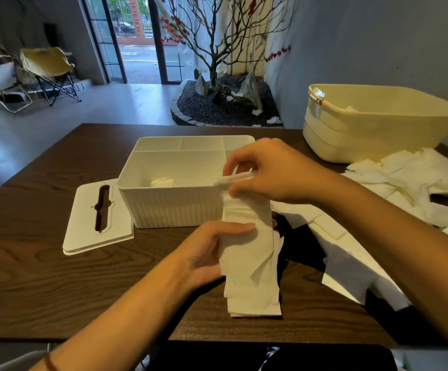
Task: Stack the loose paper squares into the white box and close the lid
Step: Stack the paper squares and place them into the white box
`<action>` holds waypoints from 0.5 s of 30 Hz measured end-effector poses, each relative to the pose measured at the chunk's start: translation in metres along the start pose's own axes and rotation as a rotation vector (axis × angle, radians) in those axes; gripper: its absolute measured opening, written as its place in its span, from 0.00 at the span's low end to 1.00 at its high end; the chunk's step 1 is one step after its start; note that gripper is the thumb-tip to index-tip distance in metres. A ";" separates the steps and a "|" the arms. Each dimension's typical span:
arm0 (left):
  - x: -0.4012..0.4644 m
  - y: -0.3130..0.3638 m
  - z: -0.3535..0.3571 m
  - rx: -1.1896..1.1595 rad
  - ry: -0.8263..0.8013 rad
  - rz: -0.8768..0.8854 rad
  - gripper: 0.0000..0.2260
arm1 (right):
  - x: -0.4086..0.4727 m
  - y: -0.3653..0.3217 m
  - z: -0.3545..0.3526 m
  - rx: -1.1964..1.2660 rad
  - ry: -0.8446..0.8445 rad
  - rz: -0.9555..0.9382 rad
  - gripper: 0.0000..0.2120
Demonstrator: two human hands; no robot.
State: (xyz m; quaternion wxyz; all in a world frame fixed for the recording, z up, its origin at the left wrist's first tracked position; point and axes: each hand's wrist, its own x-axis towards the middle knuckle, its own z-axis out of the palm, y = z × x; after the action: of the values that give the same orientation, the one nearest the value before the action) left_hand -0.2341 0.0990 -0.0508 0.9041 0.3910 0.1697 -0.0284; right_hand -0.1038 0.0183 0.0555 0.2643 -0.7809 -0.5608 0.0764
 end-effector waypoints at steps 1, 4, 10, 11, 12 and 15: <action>0.000 0.000 0.001 0.047 0.020 0.003 0.21 | 0.001 0.001 -0.001 0.002 0.034 -0.002 0.08; 0.003 -0.001 0.004 0.151 0.065 0.039 0.20 | 0.004 0.005 -0.007 0.040 0.170 -0.008 0.07; 0.009 -0.004 0.004 0.352 0.156 0.082 0.13 | 0.004 0.018 -0.012 0.120 0.307 -0.012 0.06; 0.010 -0.004 0.006 0.368 0.159 0.079 0.12 | 0.004 0.018 -0.014 0.146 0.351 -0.026 0.06; 0.010 -0.005 0.007 0.375 0.163 0.076 0.12 | 0.004 0.017 -0.016 0.169 0.386 -0.044 0.06; 0.013 -0.005 0.010 0.386 0.198 0.078 0.11 | 0.001 0.015 -0.021 0.208 0.428 -0.093 0.06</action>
State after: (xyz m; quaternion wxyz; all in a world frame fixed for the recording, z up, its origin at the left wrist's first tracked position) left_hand -0.2200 0.0890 -0.0521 0.7918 0.5642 0.2337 0.0133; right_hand -0.0818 0.0091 0.0656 0.4592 -0.7211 -0.5167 -0.0460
